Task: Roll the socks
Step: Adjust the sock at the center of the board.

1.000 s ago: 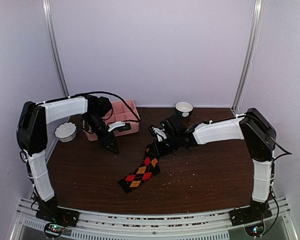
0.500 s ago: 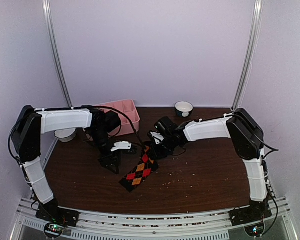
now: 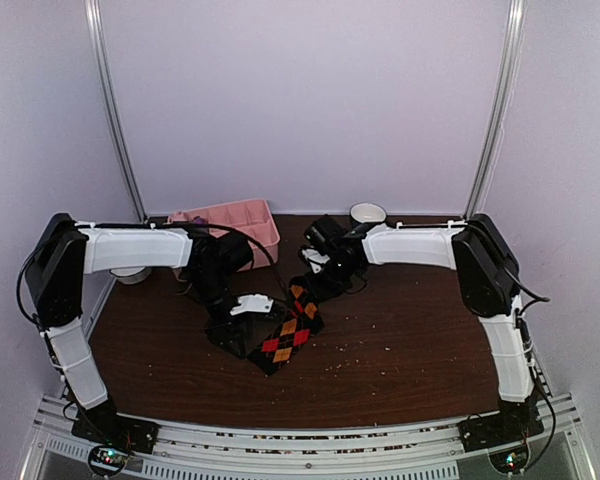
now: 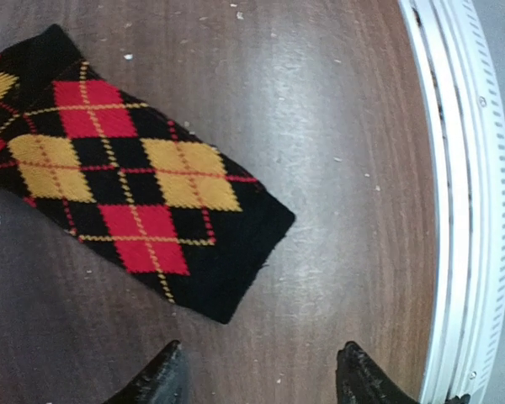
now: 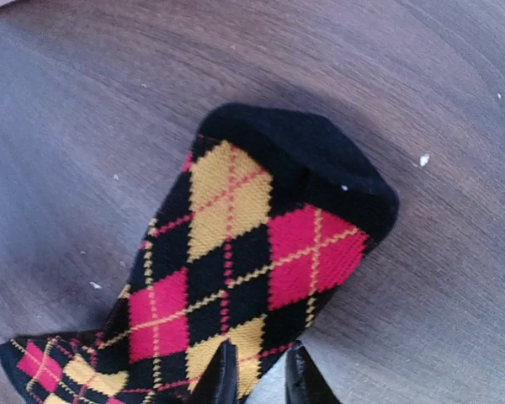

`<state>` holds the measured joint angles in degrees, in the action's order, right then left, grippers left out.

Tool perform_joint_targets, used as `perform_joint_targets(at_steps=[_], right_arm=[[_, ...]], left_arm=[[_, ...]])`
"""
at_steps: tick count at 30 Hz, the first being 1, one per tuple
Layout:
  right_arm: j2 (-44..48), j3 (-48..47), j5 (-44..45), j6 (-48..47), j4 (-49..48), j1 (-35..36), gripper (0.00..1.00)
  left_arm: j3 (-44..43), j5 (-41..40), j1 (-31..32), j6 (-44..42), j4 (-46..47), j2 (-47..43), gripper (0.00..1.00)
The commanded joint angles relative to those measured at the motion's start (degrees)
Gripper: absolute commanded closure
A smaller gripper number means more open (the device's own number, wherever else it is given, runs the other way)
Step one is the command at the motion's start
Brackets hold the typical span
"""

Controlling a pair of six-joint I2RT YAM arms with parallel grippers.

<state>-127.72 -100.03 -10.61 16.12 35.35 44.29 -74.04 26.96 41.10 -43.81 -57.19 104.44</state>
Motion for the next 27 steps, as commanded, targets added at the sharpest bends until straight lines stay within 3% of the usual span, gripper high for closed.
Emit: perform_joint_targets(at_steps=[1, 7, 15, 18, 22, 27], right_arm=[[7.2, 5.9, 7.5, -3.3, -3.2, 1.4, 0.72], [19.5, 22.5, 11.4, -4.2, -19.2, 8.8, 0.63], [14.0, 25.8, 0.4, 3.9, -28.4, 12.0, 0.71], [12.1, 25.7, -0.4, 5.1, -28.4, 12.2, 0.75], [10.3, 26.4, -0.2, 5.7, -27.3, 12.1, 0.78], [10.0, 27.7, 2.2, 5.9, -24.0, 9.9, 0.82]], left_arm=[[1.5, -2.7, -0.2, 1.8, 5.2, -4.5, 0.36], [4.3, -10.0, -2.9, 7.7, 11.2, -12.1, 0.29], [2.9, -25.8, -8.4, 15.2, 12.9, -13.1, 0.24], [1.9, -23.8, -12.6, 16.3, 12.1, -13.7, 0.24], [-0.2, -20.3, -18.3, 18.3, 10.7, -14.6, 0.16], [2.4, -18.8, -19.3, 15.6, 12.6, -18.3, 0.11]])
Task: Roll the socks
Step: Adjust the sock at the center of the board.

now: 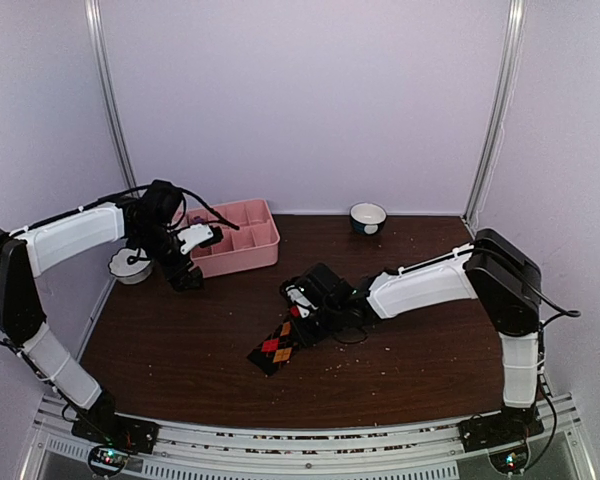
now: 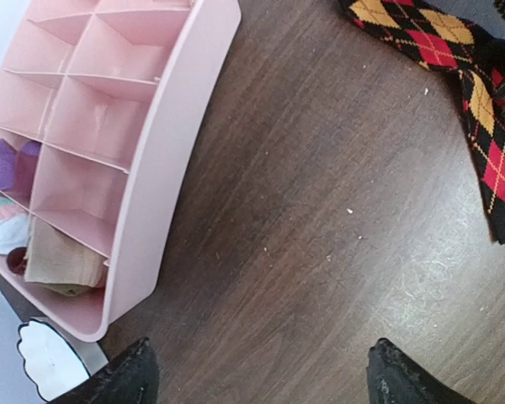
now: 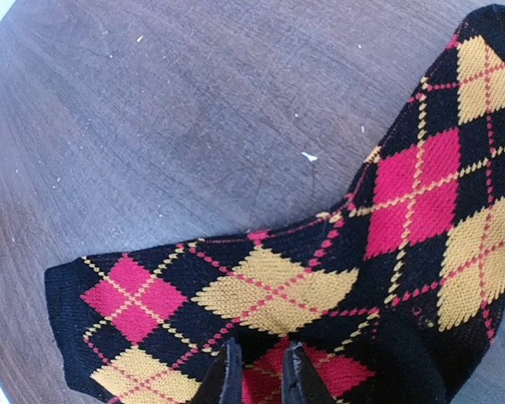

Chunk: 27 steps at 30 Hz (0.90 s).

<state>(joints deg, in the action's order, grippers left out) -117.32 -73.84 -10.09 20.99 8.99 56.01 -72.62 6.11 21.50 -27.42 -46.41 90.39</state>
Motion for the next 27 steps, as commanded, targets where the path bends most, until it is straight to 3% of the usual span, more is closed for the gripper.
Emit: perform_joint_targets(at_steps=[1, 4, 7, 14, 18, 27], right_arm=[[0.0, 1.9, 2.4, 1.0, 3.1, -2.5, 0.83], [1.7, 3.3, 4.0, 0.4, 4.0, -4.7, 0.84], [3.0, 3.7, 4.4, -1.0, 4.7, -6.0, 0.84], [3.8, -1.1, 4.9, -1.1, 9.4, -3.1, 0.66], [5.1, -3.2, 6.5, 1.3, 10.5, -1.2, 0.49], [5.4, -4.9, 11.9, -1.2, 13.9, 1.7, 0.45]], left_arm=[[2.1, 3.3, 0.3, -1.8, 2.3, -5.1, 0.1], [5.8, 8.8, 0.4, -5.4, 3.6, -7.4, 0.03], [8.8, 13.6, 1.8, -7.8, 4.8, -8.7, 0.02], [8.3, 14.4, 9.8, -9.0, 5.0, -6.3, 0.02], [7.3, 15.8, 12.3, -8.7, 5.0, -4.3, 0.02], [5.4, 15.5, 15.1, -10.0, 3.7, -0.2, 0.02]])
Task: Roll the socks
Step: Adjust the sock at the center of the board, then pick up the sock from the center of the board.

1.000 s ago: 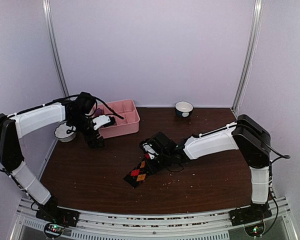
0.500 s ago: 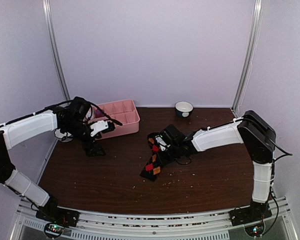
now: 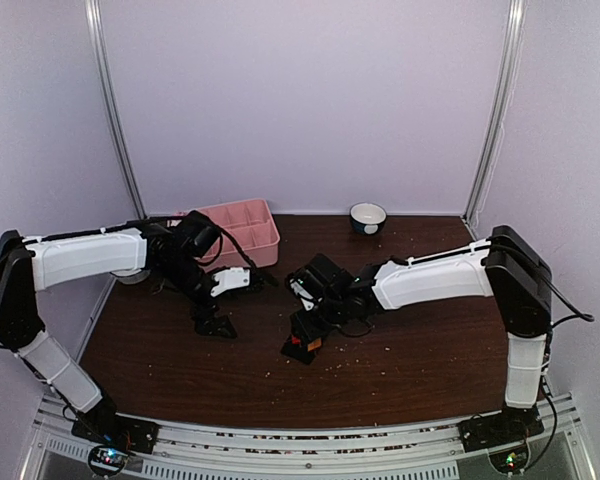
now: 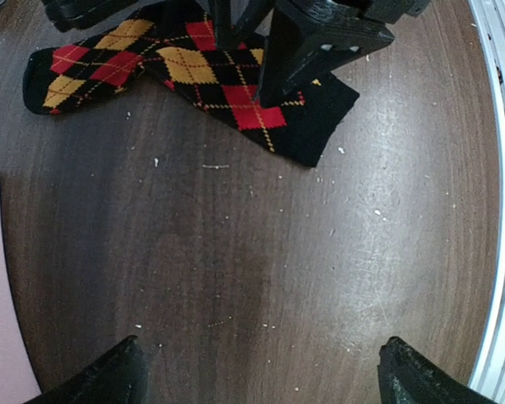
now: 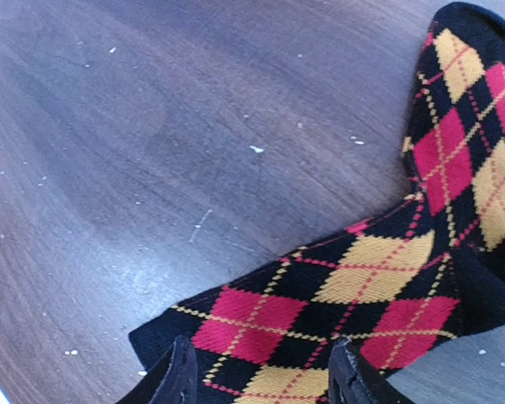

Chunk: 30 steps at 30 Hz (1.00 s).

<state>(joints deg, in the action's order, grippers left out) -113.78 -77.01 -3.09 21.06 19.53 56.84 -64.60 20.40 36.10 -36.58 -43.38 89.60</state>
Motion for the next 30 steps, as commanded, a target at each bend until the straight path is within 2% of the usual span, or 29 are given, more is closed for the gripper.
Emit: perform_joint_targets(at_steps=[1, 6, 9, 14, 17, 21, 25, 30], right_arm=[[1.9, -1.8, 5.6, -1.4, 3.4, 1.2, 0.45], [2.3, -2.7, 8.5, -2.4, 4.7, 2.3, 0.37], [3.3, -2.0, 10.2, -3.9, 4.0, 3.8, 0.35], [8.2, 5.3, 14.1, -8.8, -4.6, 7.7, 0.37], [12.4, 12.6, 14.4, -12.1, -14.0, 10.4, 0.37], [14.7, 20.9, 9.9, -14.1, -23.5, 10.9, 0.38], [17.4, 31.3, 2.4, -19.1, -41.5, 10.9, 0.37], [15.0, 31.0, 3.8, -25.4, -40.7, 11.0, 0.46]], left_arm=[[-2.9, 1.2, 0.5, -0.7, 0.7, 0.7, 0.02], [-3.5, 1.6, 0.9, -0.4, 0.3, 0.9, 0.02], [-3.3, 1.1, 1.7, -1.2, 0.0, 1.1, 0.02], [-2.5, 0.6, 1.7, -1.7, -0.2, 1.5, 0.02], [-1.6, 0.0, 1.7, -1.7, -0.2, 1.8, 0.02], [-0.6, -0.7, 1.6, -1.7, -0.5, 1.8, 0.02], [-0.8, -0.5, 1.6, -1.7, -1.3, 2.2, 0.03], [-0.3, 0.2, 0.1, -1.8, -1.5, 2.7, 0.03]])
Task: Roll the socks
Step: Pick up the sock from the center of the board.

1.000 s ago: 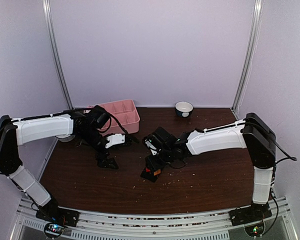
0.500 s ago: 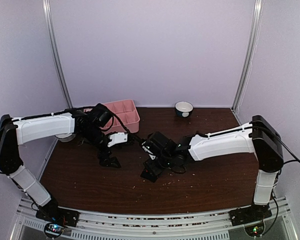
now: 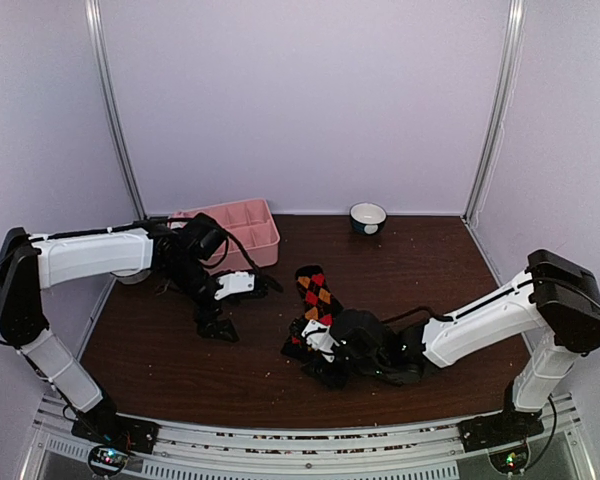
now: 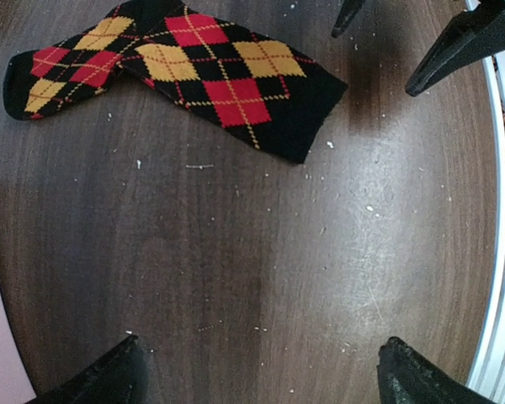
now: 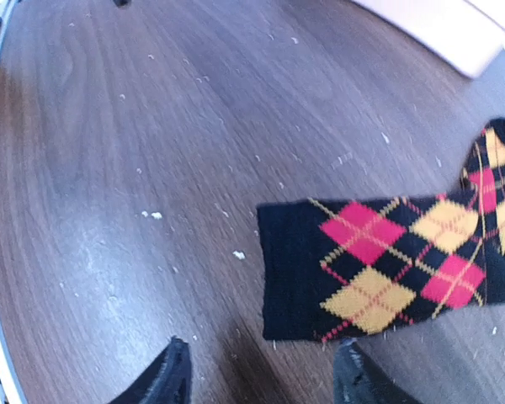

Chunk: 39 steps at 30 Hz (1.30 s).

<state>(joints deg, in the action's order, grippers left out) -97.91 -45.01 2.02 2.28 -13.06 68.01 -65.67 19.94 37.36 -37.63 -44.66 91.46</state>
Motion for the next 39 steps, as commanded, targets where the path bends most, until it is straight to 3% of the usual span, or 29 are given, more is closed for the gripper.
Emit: perform_joint_targets(at_steps=[1, 9, 24, 30, 32, 39], right_arm=[[-1.5, -1.2, -1.4, -7.6, -8.0, -0.2, 0.49], [-5.9, -4.4, -2.2, -11.3, -4.8, -0.3, 0.59], [-9.9, -2.4, -1.2, -8.1, -4.4, -2.2, 0.76], [-9.9, -2.4, -2.3, -7.6, -1.9, -2.7, 0.94], [-9.8, -3.3, -3.6, -7.0, -0.4, -3.1, 1.0], [-8.6, -5.8, -15.8, -1.0, 2.6, -7.2, 1.0]], left_arm=[[0.9, 0.8, -1.5, -0.8, -0.2, 1.0, 0.03], [0.7, 2.5, -3.7, -0.8, -1.6, 1.5, 0.05], [-0.5, 4.1, -5.8, -1.0, -4.0, 1.8, 0.06], [-1.7, 5.0, -5.8, -1.2, -4.7, 1.9, 0.06], [-1.8, 6.1, -5.8, -1.3, -4.9, 2.0, 0.07], [-1.0, 8.9, -4.0, -2.8, -2.8, 2.7, 0.11]])
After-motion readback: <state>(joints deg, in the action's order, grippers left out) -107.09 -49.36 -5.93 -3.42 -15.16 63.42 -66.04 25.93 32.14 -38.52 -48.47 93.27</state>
